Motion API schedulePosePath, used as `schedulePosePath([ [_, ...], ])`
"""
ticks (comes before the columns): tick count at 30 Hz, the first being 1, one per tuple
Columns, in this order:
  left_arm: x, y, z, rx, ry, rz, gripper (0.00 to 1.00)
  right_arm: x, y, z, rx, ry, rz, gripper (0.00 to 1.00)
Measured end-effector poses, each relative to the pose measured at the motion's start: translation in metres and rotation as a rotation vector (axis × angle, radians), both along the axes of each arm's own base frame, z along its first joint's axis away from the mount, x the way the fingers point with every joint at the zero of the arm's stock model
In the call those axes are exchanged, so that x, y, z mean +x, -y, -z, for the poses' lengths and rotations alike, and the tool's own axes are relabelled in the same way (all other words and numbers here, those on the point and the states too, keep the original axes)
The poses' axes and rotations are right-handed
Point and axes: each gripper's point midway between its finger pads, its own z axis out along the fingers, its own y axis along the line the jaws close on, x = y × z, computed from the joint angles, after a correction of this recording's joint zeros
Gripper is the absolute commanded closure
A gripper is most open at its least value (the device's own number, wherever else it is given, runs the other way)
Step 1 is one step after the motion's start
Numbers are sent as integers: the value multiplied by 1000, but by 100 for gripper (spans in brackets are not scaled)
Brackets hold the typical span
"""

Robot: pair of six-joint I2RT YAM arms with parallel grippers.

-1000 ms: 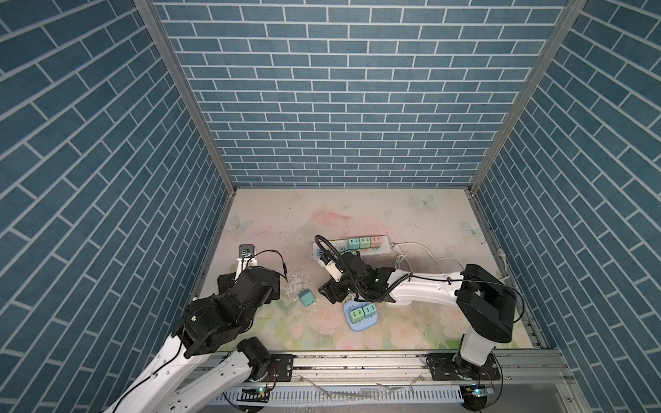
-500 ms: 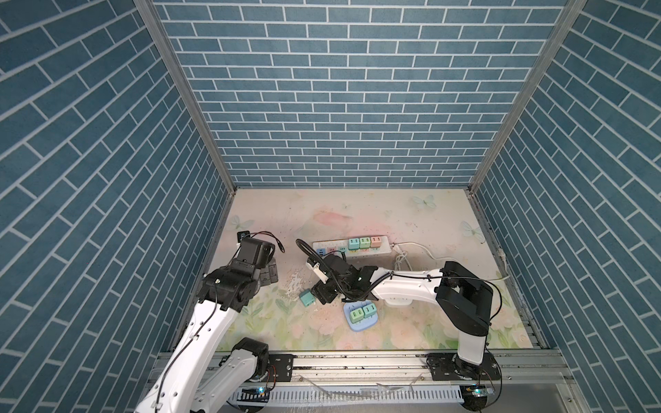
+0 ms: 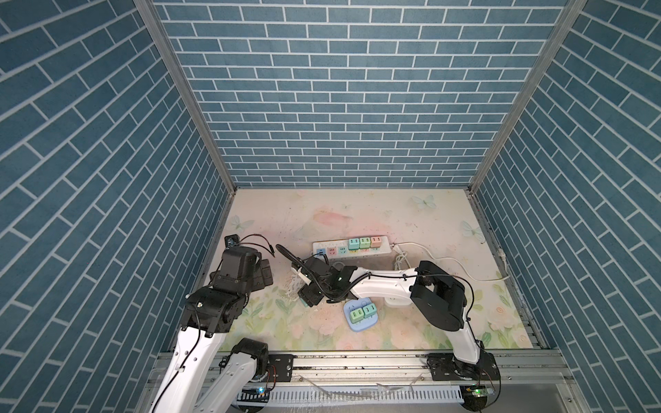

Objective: Insert plugs into power strip
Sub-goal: Move the plug to the center of the table.

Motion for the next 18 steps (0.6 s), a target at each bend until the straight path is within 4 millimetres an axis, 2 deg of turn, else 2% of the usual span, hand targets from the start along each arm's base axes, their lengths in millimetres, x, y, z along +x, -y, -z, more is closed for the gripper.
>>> schedulePosePath([
  [5, 1, 0, 1, 0, -4, 1, 0, -4, -12, 3, -23, 8, -10, 27],
  [9, 0, 0, 1, 0, -3, 1, 1, 1, -20, 9, -38, 30, 4, 27],
  [18, 0, 1, 0, -4, 0, 4, 0, 16, -6, 19, -101, 83, 63, 27],
])
